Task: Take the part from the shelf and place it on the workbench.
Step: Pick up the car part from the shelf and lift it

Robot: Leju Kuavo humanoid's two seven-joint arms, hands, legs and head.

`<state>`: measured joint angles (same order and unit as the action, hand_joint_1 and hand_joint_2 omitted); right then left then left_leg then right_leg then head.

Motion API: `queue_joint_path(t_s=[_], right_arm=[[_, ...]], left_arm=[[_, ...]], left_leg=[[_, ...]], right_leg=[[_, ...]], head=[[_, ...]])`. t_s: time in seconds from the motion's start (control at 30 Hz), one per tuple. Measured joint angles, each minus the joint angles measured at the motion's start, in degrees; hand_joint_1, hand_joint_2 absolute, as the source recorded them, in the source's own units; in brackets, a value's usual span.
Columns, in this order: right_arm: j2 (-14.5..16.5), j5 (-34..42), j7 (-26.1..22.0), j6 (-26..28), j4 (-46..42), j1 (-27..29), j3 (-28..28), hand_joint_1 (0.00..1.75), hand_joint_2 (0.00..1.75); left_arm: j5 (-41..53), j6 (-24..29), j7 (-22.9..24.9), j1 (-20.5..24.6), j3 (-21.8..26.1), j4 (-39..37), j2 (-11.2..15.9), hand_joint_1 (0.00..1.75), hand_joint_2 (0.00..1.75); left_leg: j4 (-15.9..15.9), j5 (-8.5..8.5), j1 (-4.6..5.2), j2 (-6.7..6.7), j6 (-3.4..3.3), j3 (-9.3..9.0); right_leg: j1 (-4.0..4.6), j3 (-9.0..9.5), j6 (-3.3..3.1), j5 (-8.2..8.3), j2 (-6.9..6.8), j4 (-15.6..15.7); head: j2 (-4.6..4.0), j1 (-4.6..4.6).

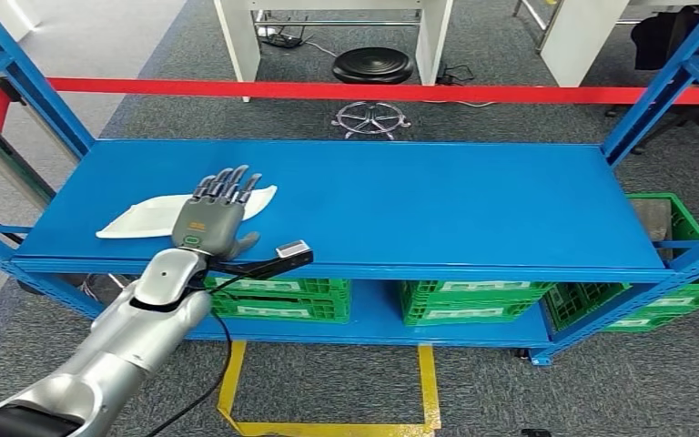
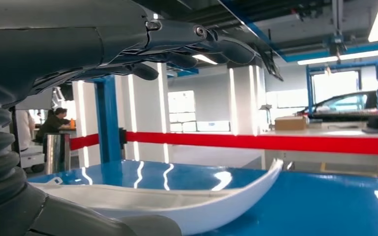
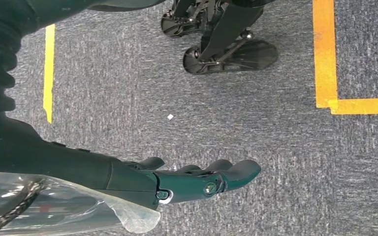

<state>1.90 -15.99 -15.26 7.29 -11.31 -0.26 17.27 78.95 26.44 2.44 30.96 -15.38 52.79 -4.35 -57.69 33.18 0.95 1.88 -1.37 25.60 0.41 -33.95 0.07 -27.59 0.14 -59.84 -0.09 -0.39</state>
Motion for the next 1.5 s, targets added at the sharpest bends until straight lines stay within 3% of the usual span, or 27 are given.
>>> queue_joint_path(t_s=[0.53, 0.8, 1.5], right_arm=[[0.0, -0.4, 0.7, -0.3, 0.0, 0.1, 0.0, 0.0, 1.75], [0.0, -1.3, 0.7, -0.9, 0.0, 0.1, 0.0, 0.0, 1.75], [0.0, -2.1, 0.9, -1.3, 0.0, 0.1, 0.0, 0.0, 1.75]], left_arm=[[0.2, -5.9, 0.4, 2.6, -1.1, -5.1, 1.0, 0.0, 1.75], [2.7, -9.6, 3.8, 5.0, -1.7, -6.7, 2.2, 0.0, 1.75], [4.4, -13.2, 7.2, 10.2, -2.1, -12.4, 3.2, 0.0, 1.75]], left_leg=[[0.0, 0.01, 0.0, 0.0, 0.0, 0.01], [0.0, 0.0, 0.0, 0.0, 0.0, 0.01], [0.0, 0.0, 0.0, 0.0, 0.0, 0.01]], right_leg=[[0.0, -0.01, 0.0, -0.01, 0.02, 0.0], [0.0, -0.01, 0.0, -0.01, 0.02, 0.0], [0.0, -0.01, 0.0, 0.0, 0.02, 0.0]], head=[[0.01, -0.01], [0.0, -0.01], [0.0, -0.02]])
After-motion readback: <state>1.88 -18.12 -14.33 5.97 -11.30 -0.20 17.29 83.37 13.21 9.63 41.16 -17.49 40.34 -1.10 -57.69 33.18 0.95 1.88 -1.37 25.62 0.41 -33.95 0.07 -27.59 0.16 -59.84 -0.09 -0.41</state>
